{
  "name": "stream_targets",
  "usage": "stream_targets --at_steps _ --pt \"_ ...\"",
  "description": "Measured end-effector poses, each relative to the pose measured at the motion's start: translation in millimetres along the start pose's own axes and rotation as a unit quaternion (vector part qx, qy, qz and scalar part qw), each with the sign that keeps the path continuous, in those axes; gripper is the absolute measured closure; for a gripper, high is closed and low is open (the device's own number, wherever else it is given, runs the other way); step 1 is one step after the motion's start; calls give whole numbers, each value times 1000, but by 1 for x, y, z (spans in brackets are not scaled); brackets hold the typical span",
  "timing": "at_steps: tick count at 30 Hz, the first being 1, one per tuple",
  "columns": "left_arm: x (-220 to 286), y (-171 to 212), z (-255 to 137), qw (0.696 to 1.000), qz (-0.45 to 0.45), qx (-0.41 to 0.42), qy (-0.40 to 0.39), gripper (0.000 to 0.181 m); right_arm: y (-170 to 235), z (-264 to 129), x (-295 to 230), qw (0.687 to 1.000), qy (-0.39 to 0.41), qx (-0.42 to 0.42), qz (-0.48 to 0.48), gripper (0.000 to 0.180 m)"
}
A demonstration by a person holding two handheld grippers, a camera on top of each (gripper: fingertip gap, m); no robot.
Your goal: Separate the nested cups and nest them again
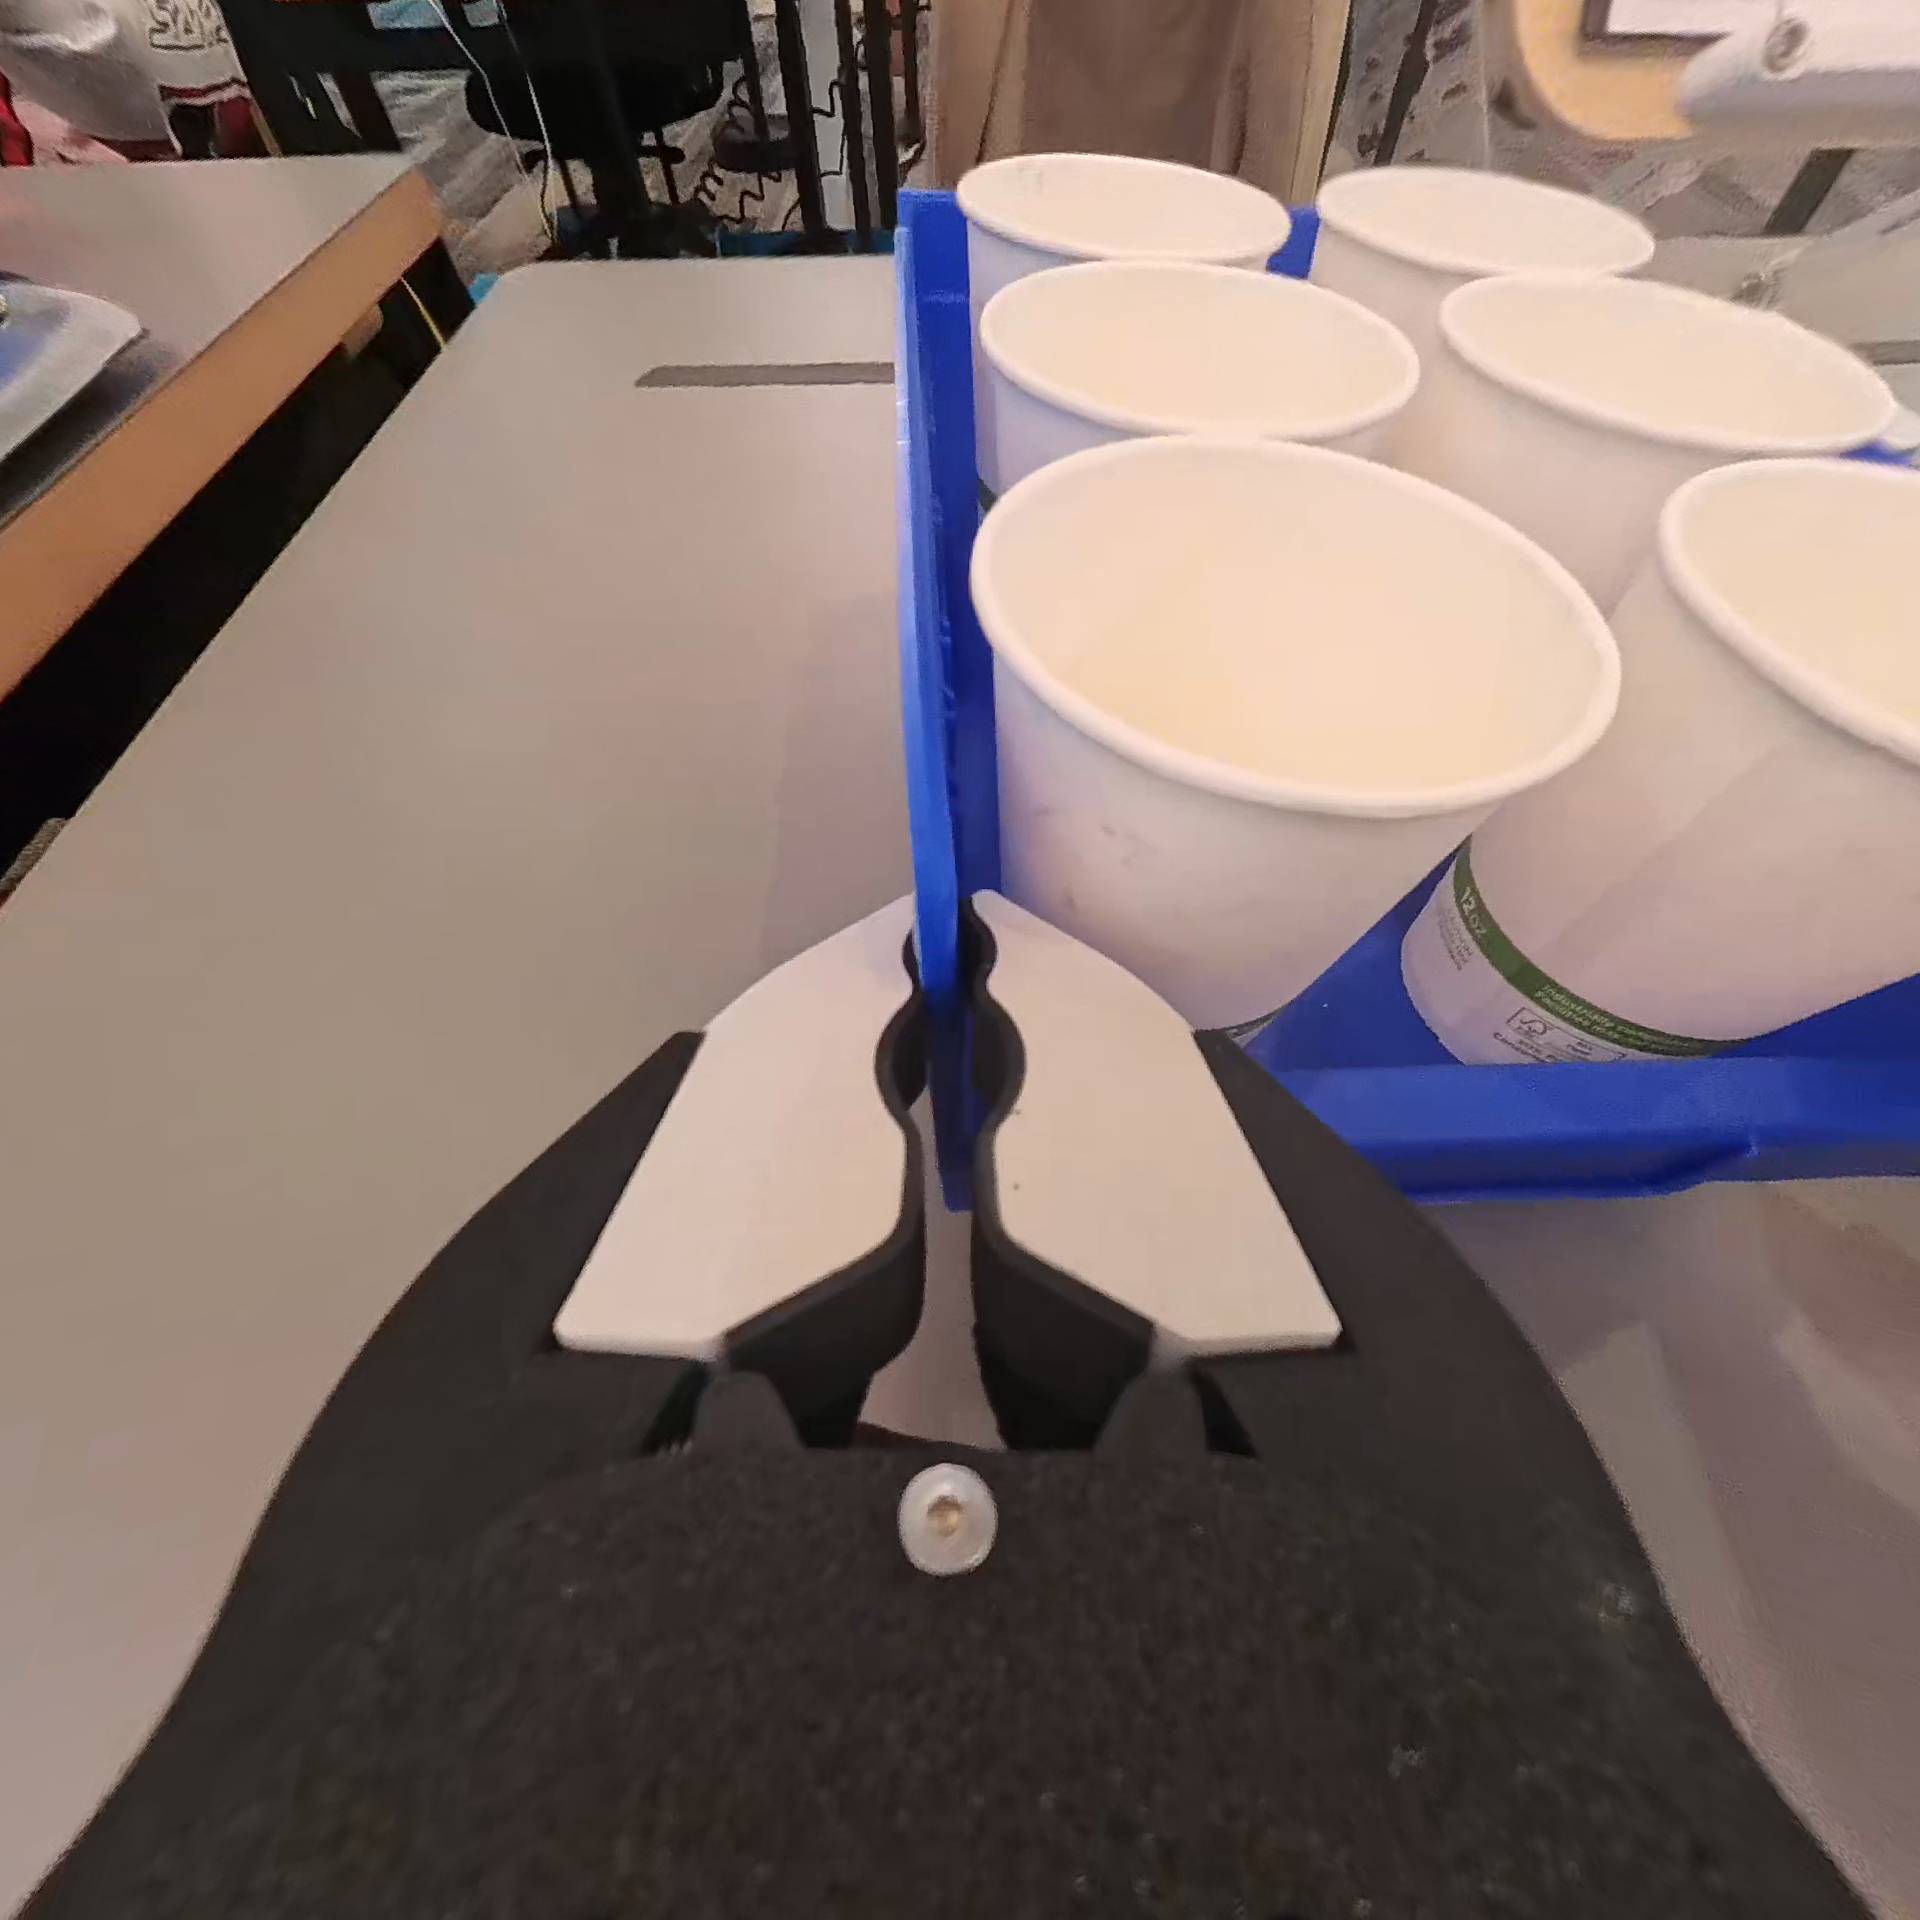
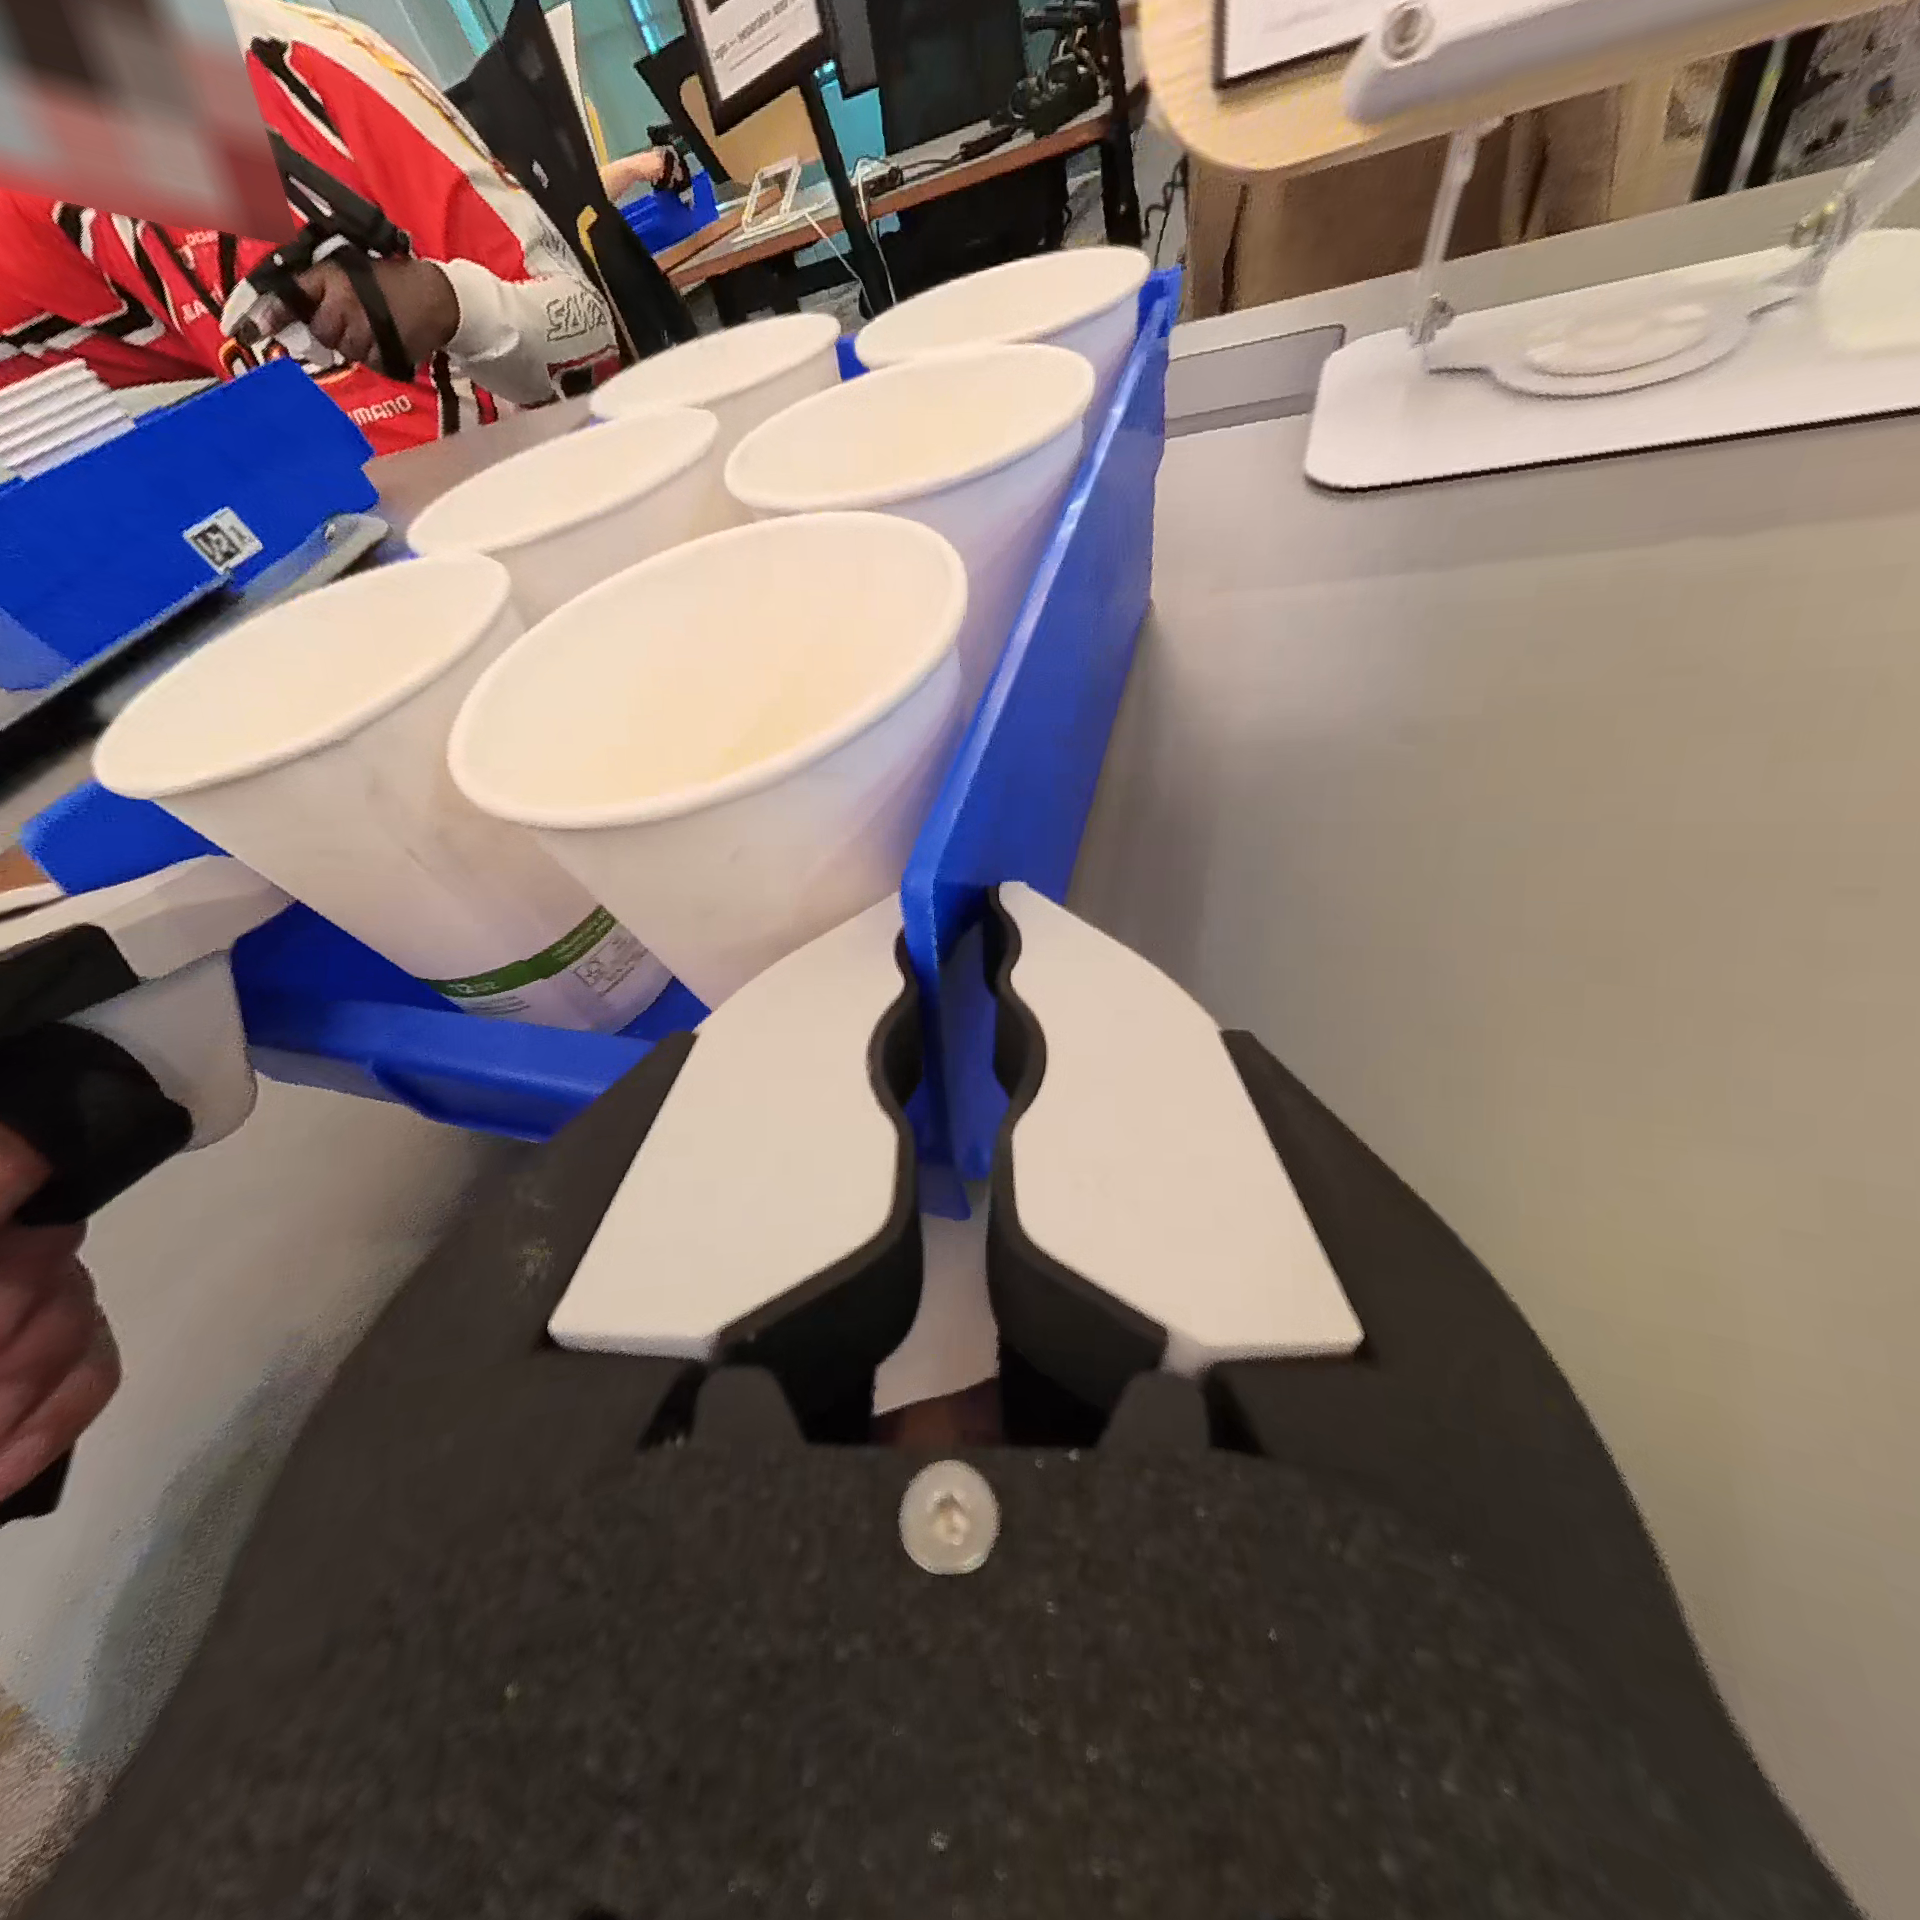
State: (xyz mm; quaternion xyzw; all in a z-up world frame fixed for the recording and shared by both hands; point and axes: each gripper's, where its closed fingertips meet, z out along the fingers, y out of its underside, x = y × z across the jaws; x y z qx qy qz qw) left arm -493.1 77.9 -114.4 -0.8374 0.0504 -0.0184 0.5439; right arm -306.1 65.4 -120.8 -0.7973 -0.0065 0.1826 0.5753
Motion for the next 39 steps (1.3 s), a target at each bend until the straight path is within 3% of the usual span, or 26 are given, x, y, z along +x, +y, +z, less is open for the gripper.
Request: stream_targets --at_steps 4,10,12,17,22,27,31,35,39 --pt "-10 11 11 1000 -17 0 11 179 4 7 -6 1000 -13 -12 -7 169" --pt "-13 13 16 999 -41 5 21 175 6 3 -12 992 -98 -63 53 159" --pt "-17 17 10 999 -41 -5 -2 152 5 -12 -7 987 -130 -75 55 146" --pt "-25 22 -42 994 -83 20 -61 137 -14 -82 46 983 -177 -34 -28 134" --pt "59 18 -71 987 -147 37 42 121 -30 -137 143 986 -124 -21 -109 129" --pt "169 16 -71 985 -119 50 117 109 -46 -179 210 988 -103 -15 -111 127" --pt "242 19 -66 986 -83 63 129 105 -49 -194 257 994 -51 -19 -90 116" --pt "277 27 -64 992 -32 54 110 106 -40 -198 283 994 -15 -31 -99 115" --pt "286 29 -68 990 -37 40 128 109 -35 -201 285 996 -15 -26 -80 118"
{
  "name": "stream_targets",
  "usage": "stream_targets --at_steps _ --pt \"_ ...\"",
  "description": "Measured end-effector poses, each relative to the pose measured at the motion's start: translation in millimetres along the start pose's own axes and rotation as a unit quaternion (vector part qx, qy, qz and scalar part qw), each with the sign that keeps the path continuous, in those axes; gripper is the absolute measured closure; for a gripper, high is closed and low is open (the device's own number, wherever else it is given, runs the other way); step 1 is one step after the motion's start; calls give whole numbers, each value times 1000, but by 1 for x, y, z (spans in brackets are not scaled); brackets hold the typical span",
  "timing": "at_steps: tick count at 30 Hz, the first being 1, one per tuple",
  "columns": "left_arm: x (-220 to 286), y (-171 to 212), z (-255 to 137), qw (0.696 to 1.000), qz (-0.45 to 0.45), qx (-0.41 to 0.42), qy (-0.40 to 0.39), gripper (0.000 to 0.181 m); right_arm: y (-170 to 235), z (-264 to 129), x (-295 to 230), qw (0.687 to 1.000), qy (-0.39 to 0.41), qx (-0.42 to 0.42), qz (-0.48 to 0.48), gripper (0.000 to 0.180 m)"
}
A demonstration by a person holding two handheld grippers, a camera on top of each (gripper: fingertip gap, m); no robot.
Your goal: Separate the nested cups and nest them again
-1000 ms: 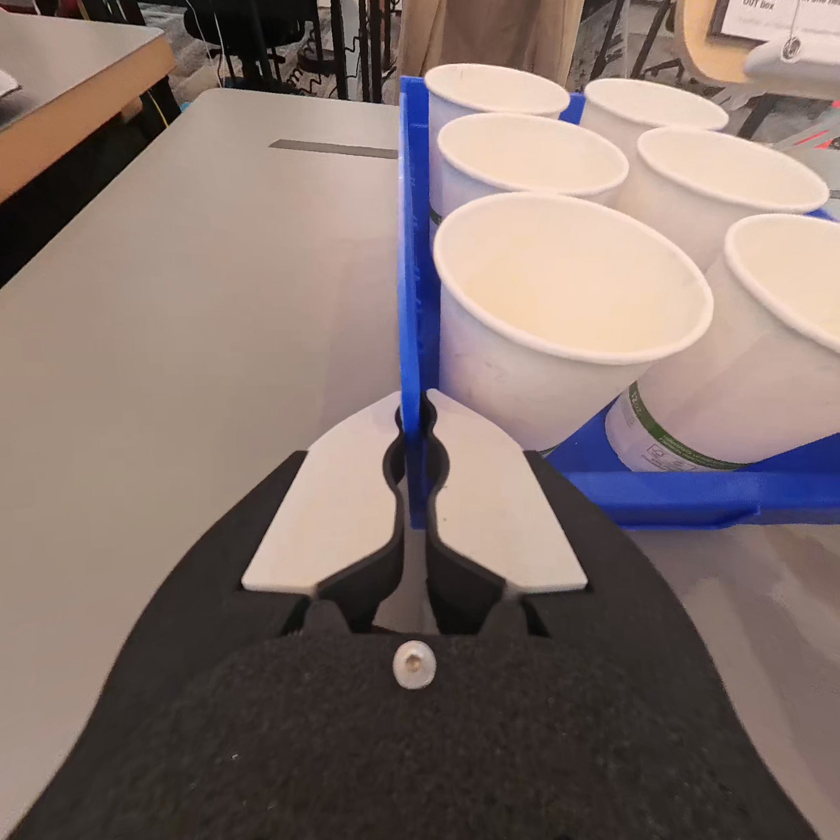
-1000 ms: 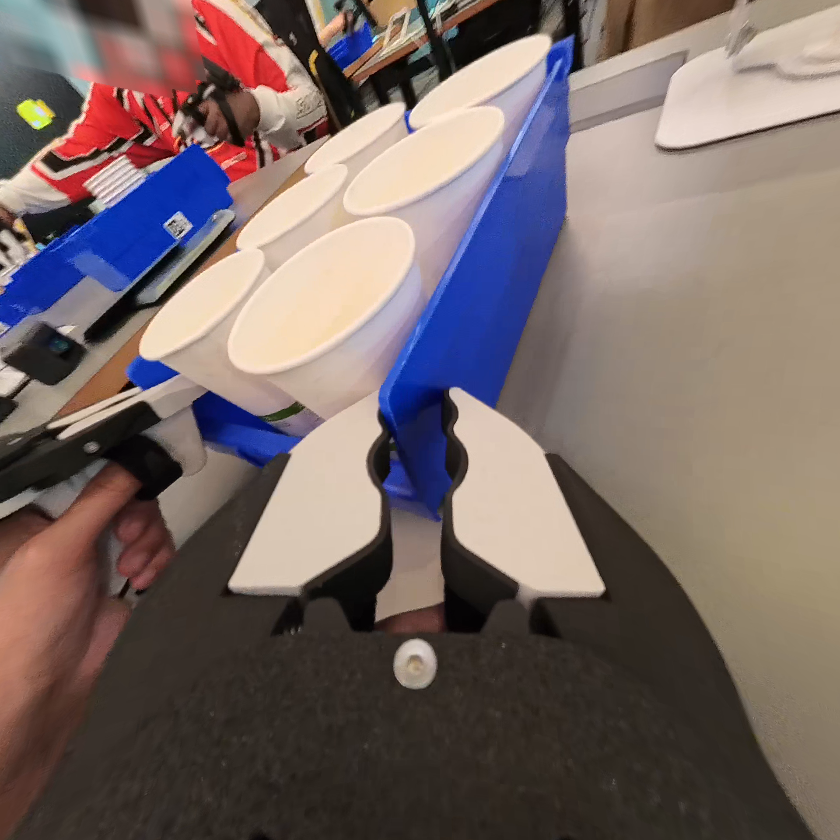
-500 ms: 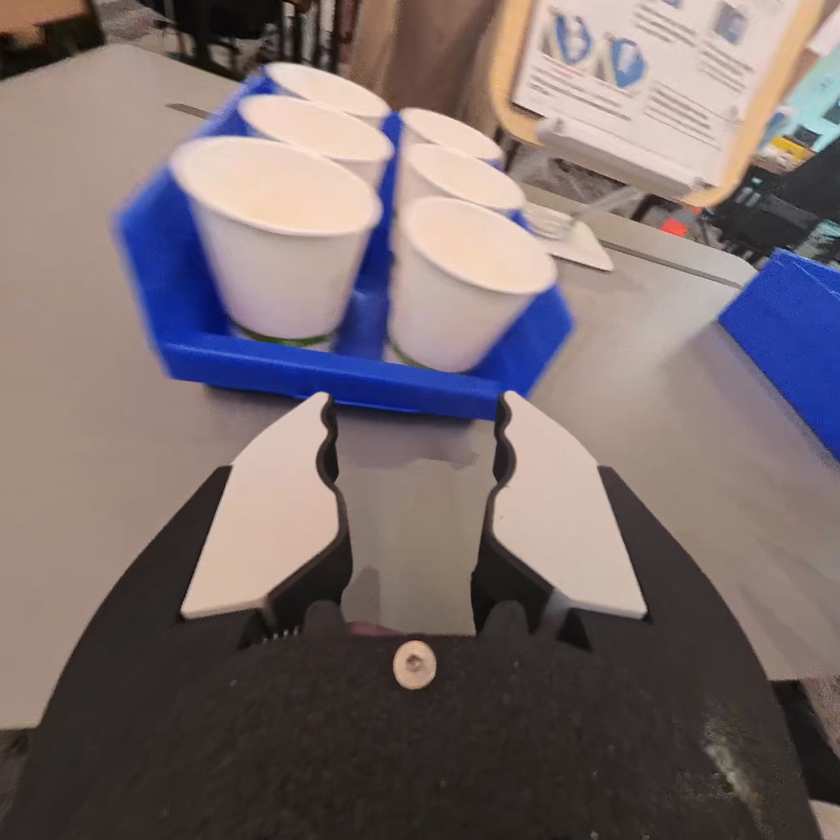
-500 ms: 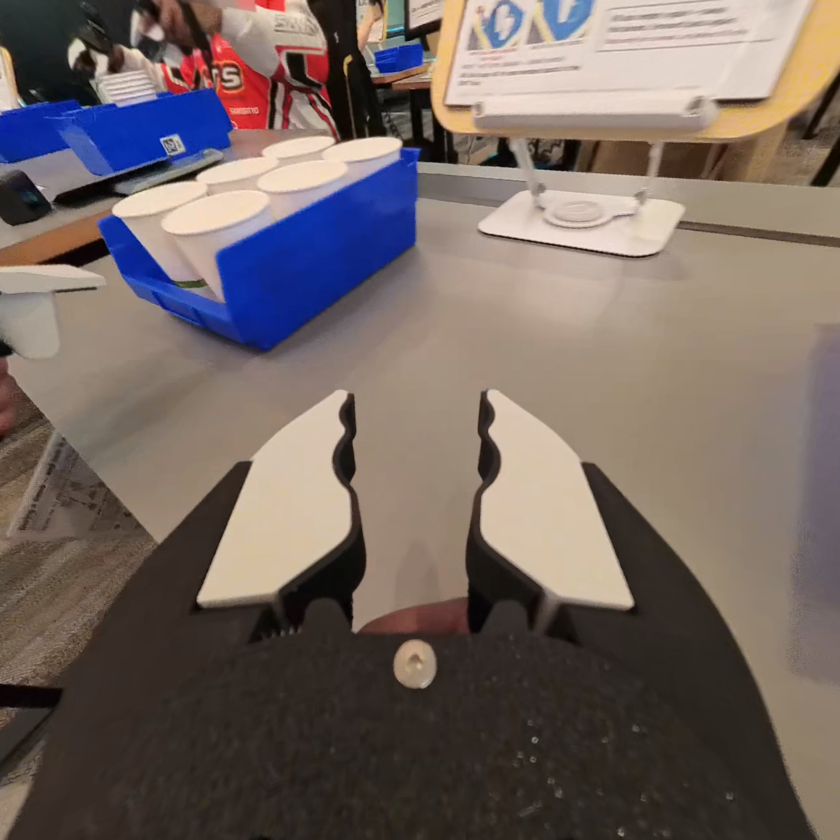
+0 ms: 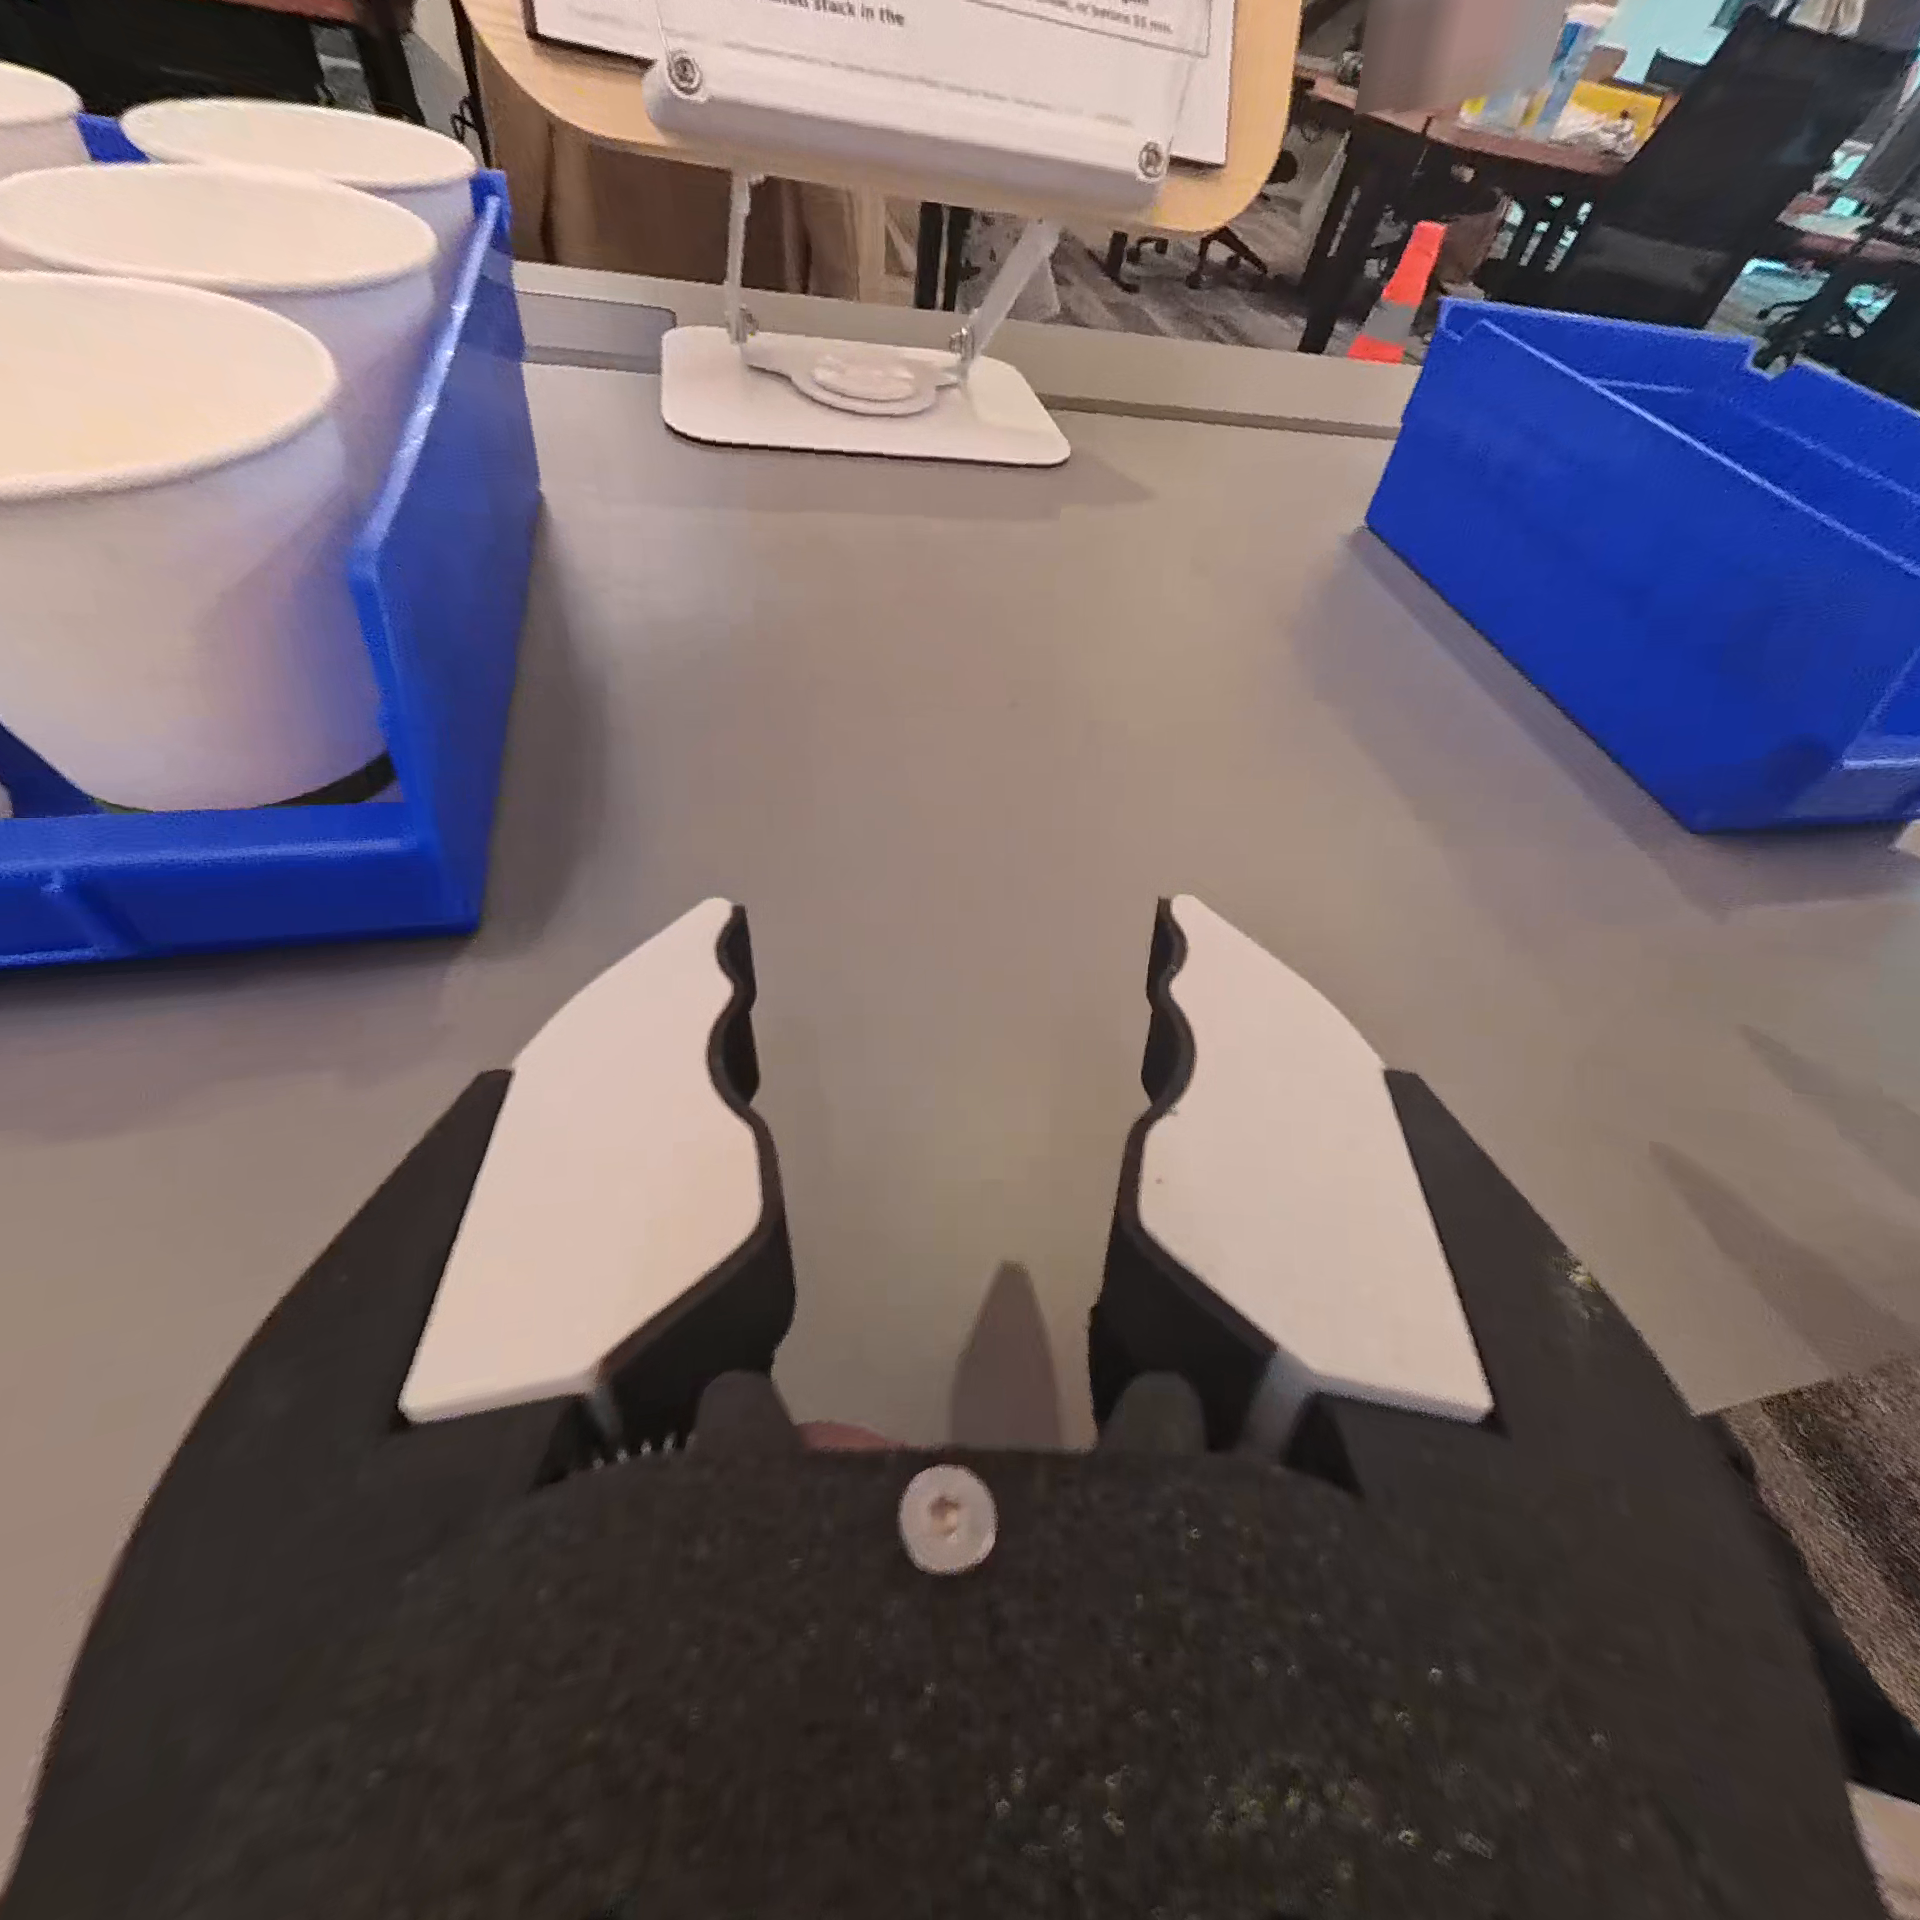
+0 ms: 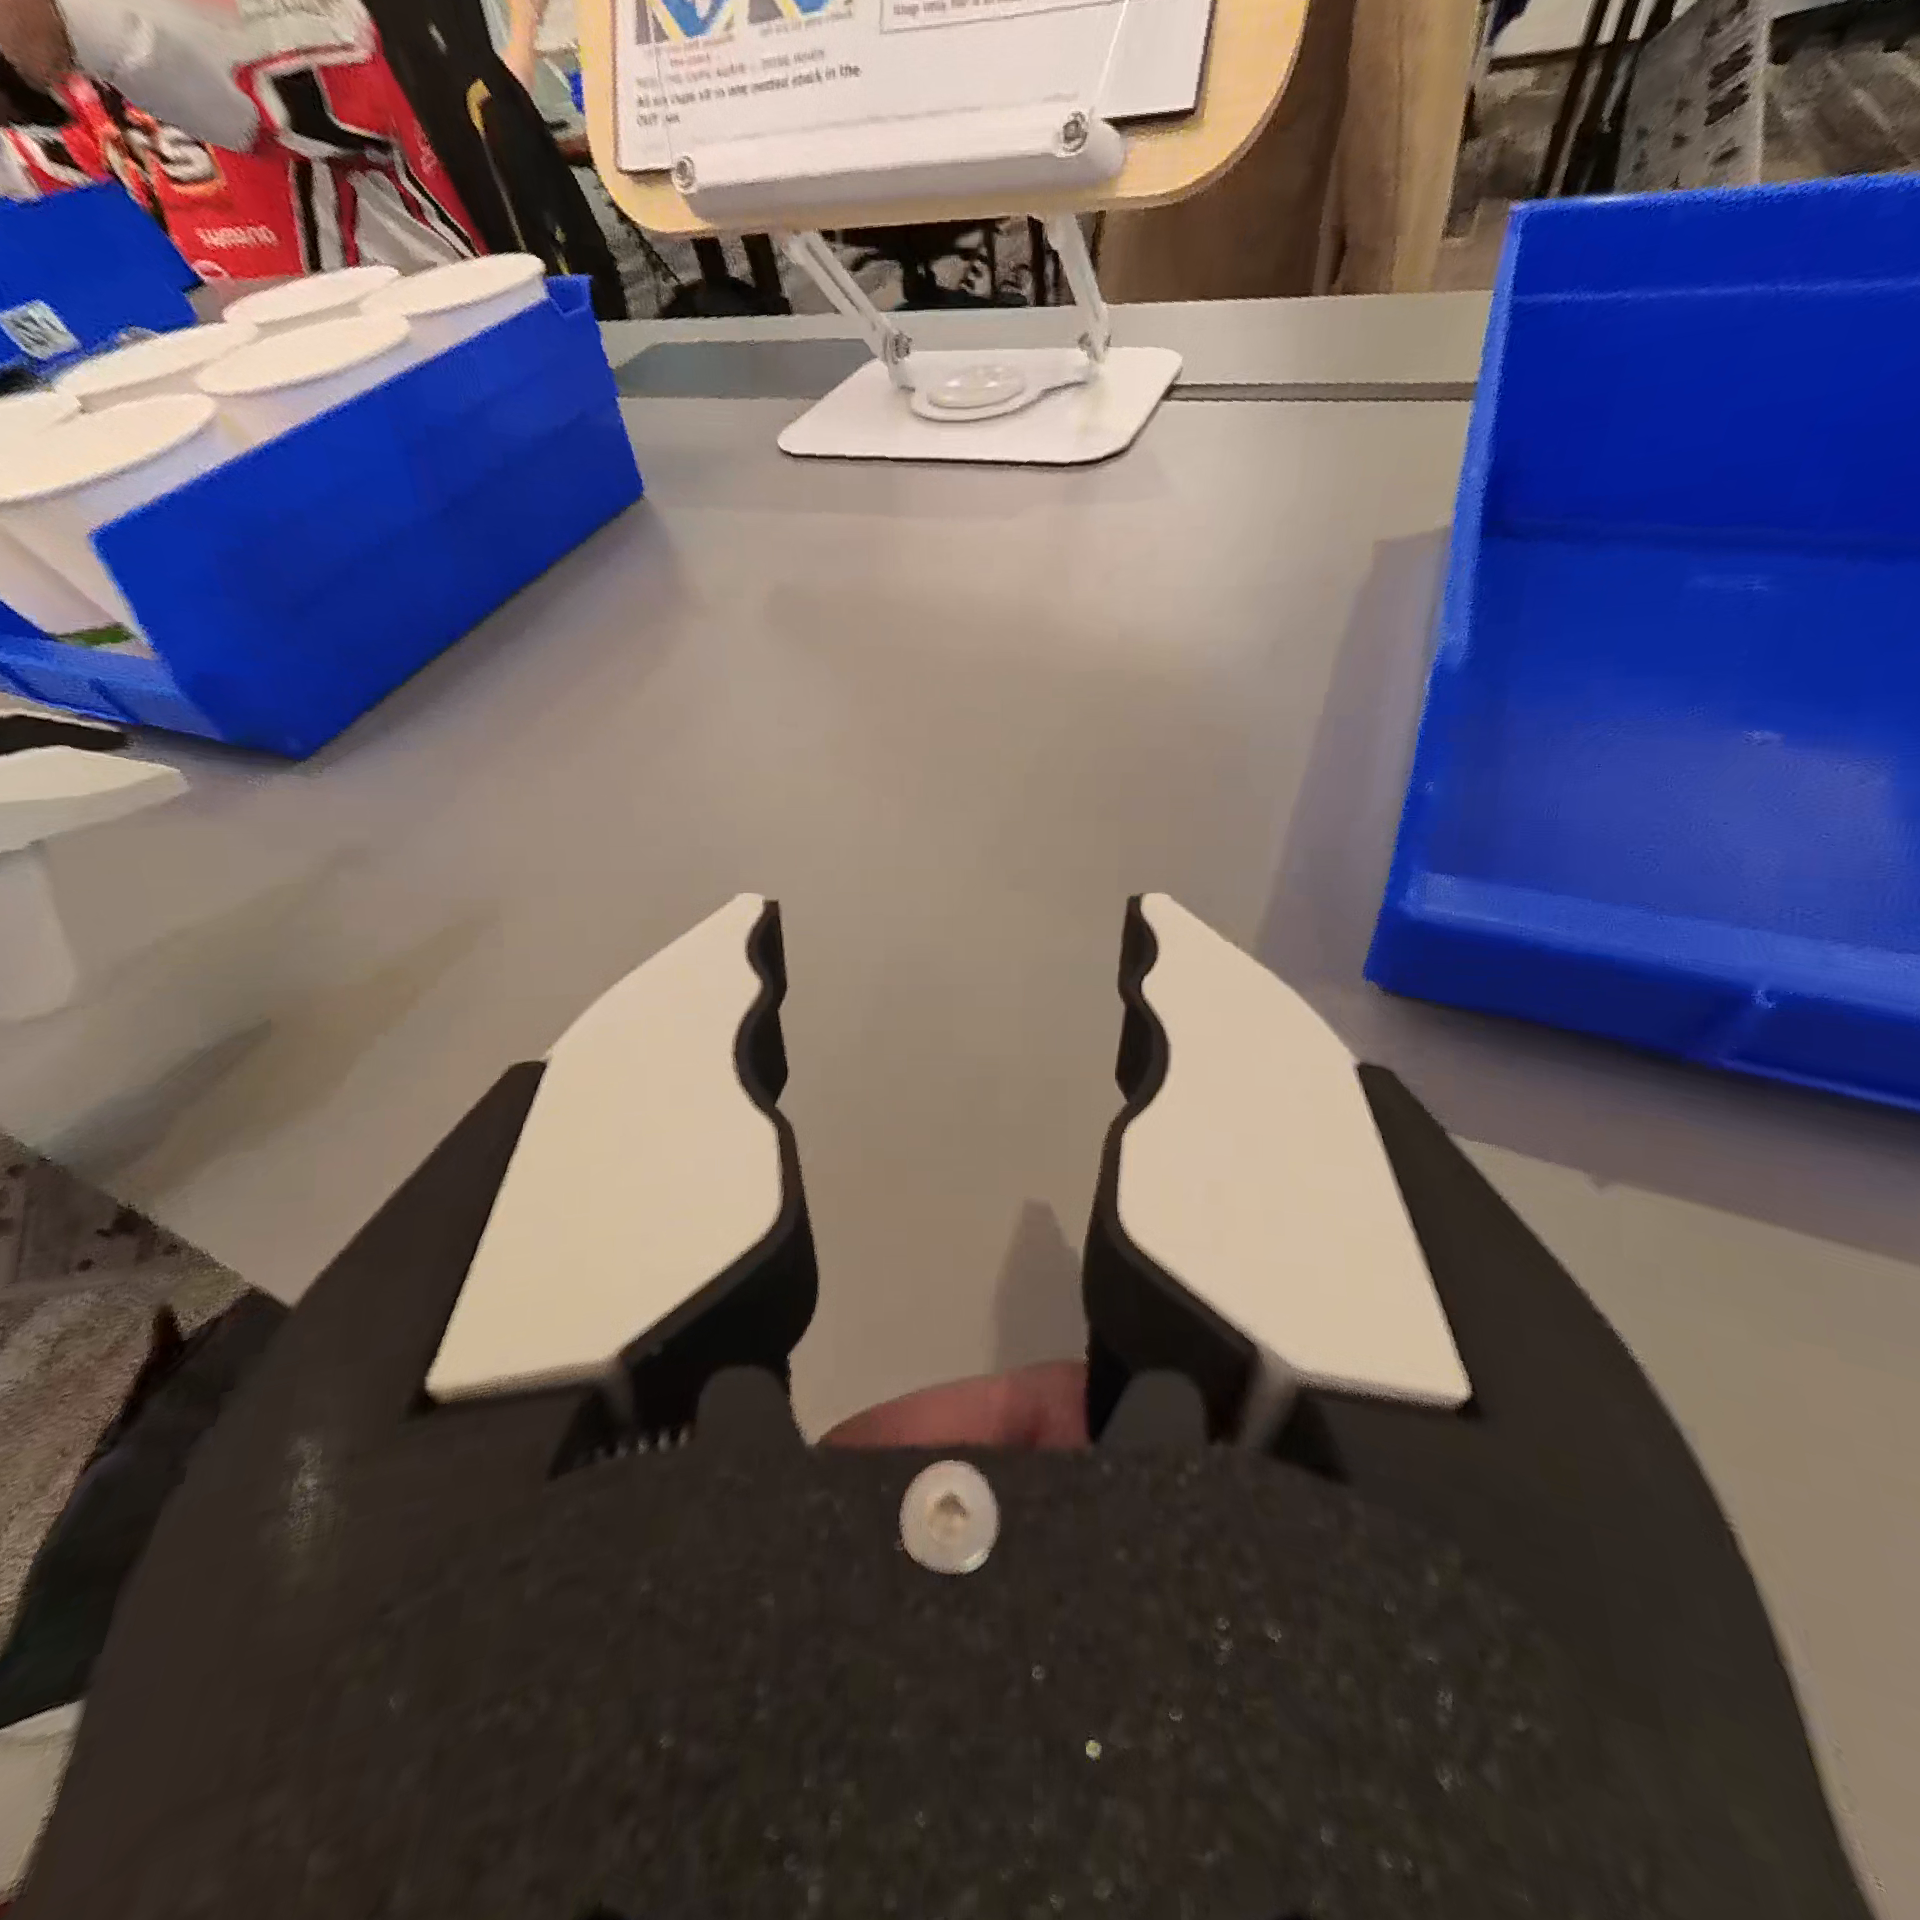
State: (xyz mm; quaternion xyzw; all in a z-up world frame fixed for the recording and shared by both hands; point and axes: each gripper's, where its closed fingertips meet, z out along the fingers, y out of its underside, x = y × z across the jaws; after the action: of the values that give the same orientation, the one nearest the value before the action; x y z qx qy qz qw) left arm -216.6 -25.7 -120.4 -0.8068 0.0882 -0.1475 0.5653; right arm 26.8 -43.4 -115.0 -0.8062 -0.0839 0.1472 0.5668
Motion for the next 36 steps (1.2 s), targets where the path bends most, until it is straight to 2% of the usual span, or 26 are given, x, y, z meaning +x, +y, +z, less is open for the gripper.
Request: stream_targets --at_steps 6,11,13,20,27,32,36 --pt "-28 -3 -14 1000 -5 -3 -30 109 7 2 -7 999 -26 0 23 124" --pt "-76 -2 -18 999 8 -14 -45 109 15 5 -3 999 -35 -21 19 125" --pt "-99 -10 -17 999 16 -7 -48 109 14 4 -1 999 -43 -23 15 131" --pt "-153 -38 6 998 52 5 -44 101 11 -1 12 999 -37 -17 18 132" --pt "-159 -40 44 996 86 -25 25 86 9 0 13 999 -35 -18 25 133" --pt "-158 -46 59 994 95 -31 54 96 10 2 9 999 -33 -22 21 133" --pt "-153 -49 49 993 82 -26 82 98 7 2 7 999 -32 -20 20 133"
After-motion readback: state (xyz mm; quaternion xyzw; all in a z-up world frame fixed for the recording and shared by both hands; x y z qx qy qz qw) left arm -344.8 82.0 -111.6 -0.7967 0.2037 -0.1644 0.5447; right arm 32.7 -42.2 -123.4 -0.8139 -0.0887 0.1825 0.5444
